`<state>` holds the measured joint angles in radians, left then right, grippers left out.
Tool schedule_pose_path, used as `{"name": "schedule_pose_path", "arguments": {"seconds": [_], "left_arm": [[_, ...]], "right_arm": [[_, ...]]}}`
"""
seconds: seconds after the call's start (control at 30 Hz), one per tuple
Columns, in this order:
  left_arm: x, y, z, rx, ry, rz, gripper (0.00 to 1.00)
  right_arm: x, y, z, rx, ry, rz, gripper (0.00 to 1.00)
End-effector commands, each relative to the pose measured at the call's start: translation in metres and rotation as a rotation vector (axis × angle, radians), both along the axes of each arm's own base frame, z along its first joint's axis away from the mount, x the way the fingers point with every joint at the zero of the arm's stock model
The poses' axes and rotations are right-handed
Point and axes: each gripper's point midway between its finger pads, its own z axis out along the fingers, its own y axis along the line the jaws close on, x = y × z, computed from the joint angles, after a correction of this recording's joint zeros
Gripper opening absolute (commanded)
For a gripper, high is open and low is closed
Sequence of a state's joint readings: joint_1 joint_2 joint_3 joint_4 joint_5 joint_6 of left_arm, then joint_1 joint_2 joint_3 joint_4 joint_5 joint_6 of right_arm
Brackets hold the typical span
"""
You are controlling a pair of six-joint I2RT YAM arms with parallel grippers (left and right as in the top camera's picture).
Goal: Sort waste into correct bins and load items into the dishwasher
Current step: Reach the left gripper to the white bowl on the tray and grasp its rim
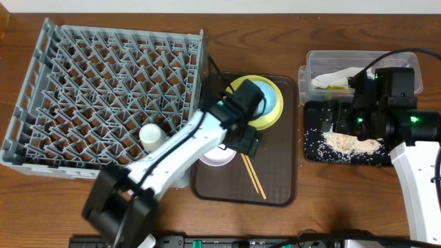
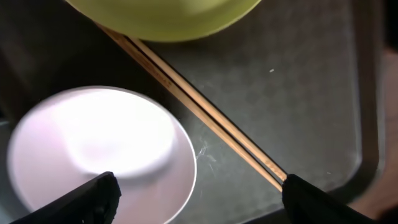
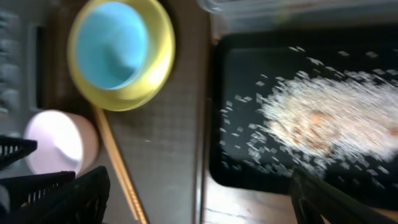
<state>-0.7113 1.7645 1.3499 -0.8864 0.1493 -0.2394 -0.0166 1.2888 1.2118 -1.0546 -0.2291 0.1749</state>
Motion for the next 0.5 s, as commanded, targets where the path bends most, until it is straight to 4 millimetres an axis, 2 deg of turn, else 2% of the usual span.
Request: {"name": "schedule_pose_path", "arguments": {"seconds": [0.0, 0.17, 0.33, 0.47], "left_arm": [[-0.006, -0.001, -0.022, 0.052, 0.041, 0.007, 0.85], [-0.011, 0.0, -0.046, 0.101, 0.094, -0.001, 0.73], [-0.013, 0.002, -0.059, 0.128, 0.124, 0.003, 0.62], [-0.014, 0.003, -0.065, 0.14, 0.137, 0.003, 0.59]], "right_arm": [[0.001, -0.02, 0.004, -0.073, -0.005, -0.082, 0.91], [0.001, -0.02, 0.004, -0.072, -0.005, -0.083, 0.91], [0.001, -0.02, 0.004, -0.072, -0.004, -0.083, 0.91], [0.001, -0.02, 0.004, -0.072, -0.004, -0.083, 0.91]]}}
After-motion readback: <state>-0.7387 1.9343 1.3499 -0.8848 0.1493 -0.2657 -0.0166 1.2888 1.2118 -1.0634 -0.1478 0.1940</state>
